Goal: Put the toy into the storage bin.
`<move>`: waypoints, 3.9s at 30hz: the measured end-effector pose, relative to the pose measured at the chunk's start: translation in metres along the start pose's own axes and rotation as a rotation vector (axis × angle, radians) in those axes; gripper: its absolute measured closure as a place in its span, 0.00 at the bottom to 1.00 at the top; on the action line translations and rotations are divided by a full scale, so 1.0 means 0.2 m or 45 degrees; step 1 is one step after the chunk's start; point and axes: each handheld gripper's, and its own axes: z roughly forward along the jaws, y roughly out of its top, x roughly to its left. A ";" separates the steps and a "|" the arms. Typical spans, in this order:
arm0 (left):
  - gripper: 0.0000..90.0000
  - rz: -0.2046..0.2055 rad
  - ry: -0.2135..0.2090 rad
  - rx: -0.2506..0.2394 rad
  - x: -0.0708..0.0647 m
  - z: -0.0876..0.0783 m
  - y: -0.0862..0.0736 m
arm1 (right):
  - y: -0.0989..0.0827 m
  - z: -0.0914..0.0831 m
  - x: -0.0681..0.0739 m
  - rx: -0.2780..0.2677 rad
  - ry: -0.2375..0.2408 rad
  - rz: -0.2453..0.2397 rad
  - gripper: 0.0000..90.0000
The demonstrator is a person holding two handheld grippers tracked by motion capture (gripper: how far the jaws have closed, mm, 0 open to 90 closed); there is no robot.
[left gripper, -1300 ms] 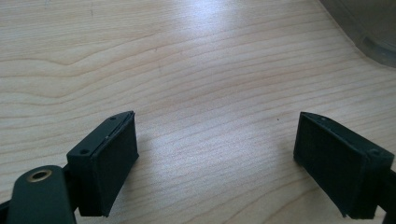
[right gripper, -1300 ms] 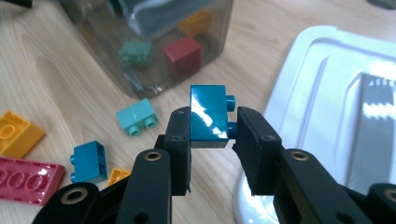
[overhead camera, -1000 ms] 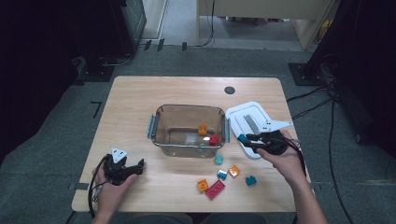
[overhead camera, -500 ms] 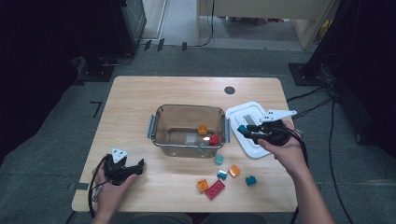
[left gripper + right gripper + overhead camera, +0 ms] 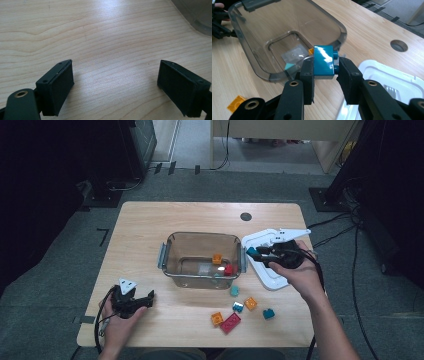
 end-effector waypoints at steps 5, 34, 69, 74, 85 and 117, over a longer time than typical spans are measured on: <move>0.15 0.001 0.000 0.001 0.00 0.00 0.00 | 0.06 0.05 0.04 0.007 0.023 -0.028 0.75; 0.15 0.003 -0.001 0.003 0.00 0.00 0.00 | 0.23 0.44 0.21 0.230 0.133 -0.128 0.75; 0.15 0.001 0.000 0.000 0.00 0.00 0.00 | 0.13 0.23 0.12 0.008 0.008 0.014 0.17; 0.15 0.000 0.000 0.000 0.00 0.00 0.00 | 0.07 0.19 0.08 -0.002 -0.004 0.043 0.17; 0.15 -0.003 0.000 -0.002 0.00 0.00 0.00 | -0.06 0.10 -0.01 -0.041 -0.033 0.105 0.18; 0.15 0.001 -0.001 0.002 0.00 0.00 0.00 | -0.47 0.24 0.00 0.046 0.003 0.156 0.29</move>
